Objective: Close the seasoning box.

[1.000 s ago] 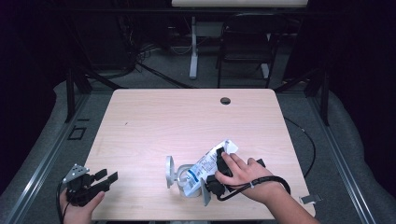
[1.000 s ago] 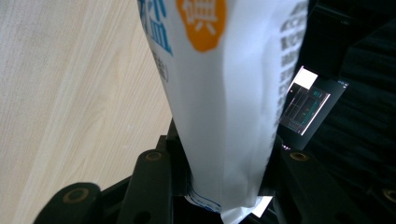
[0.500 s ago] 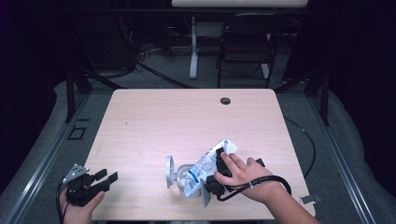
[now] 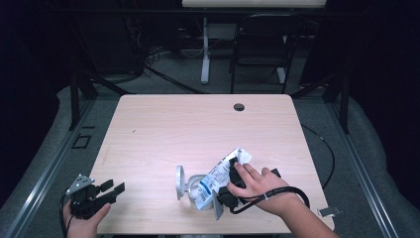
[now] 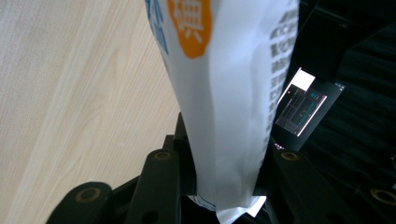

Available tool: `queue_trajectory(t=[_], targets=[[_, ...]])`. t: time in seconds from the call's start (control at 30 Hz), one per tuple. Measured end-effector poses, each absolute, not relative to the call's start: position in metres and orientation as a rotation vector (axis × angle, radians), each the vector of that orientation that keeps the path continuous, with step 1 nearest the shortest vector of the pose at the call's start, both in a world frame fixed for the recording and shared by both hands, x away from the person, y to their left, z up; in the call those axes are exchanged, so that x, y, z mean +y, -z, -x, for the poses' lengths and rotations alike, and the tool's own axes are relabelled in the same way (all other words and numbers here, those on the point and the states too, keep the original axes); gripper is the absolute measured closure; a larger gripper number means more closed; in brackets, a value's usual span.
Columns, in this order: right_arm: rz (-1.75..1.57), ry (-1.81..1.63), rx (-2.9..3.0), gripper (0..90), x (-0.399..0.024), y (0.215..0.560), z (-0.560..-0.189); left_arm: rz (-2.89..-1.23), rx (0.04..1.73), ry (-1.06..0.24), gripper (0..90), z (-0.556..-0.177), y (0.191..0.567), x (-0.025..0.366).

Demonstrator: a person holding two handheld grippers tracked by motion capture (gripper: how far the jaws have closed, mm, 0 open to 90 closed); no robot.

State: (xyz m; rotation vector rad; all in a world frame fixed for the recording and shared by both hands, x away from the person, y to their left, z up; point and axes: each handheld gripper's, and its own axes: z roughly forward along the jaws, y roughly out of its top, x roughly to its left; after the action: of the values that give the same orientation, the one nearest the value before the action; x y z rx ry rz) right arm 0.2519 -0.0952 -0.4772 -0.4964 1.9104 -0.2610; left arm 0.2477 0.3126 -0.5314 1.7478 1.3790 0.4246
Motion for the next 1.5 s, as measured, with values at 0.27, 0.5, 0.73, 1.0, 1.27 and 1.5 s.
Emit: queue_trajectory(t=[0.27,0.5,0.73,1.0,1.27,1.5], targets=[[0.493,0.255,1.914,73.8,-0.0947,0.4772,-0.2518,-1.748,1.379,-0.425,47.9,-0.2476,0.5314,0.3127],[0.492,0.257,1.913,74.8,-0.0948,0.4764,-0.2512,-1.747,1.38,-0.424,47.9,-0.2477,0.5317,0.3126],[0.487,0.256,1.915,75.7,-0.0946,0.4759,-0.2513,-1.745,1.381,-0.423,47.9,-0.2478,0.532,0.3126],[0.487,0.255,1.917,76.9,-0.0947,0.4758,-0.2513,-1.741,1.381,-0.426,47.9,-0.2479,0.5324,0.3126],[0.481,0.25,1.921,78.6,-0.0948,0.4751,-0.2514,-1.746,1.381,-0.424,47.9,-0.2478,0.5321,0.3126],[0.469,0.246,1.926,80.4,-0.095,0.4735,-0.2515,-1.744,1.38,-0.423,47.9,-0.2479,0.5322,0.3125]])
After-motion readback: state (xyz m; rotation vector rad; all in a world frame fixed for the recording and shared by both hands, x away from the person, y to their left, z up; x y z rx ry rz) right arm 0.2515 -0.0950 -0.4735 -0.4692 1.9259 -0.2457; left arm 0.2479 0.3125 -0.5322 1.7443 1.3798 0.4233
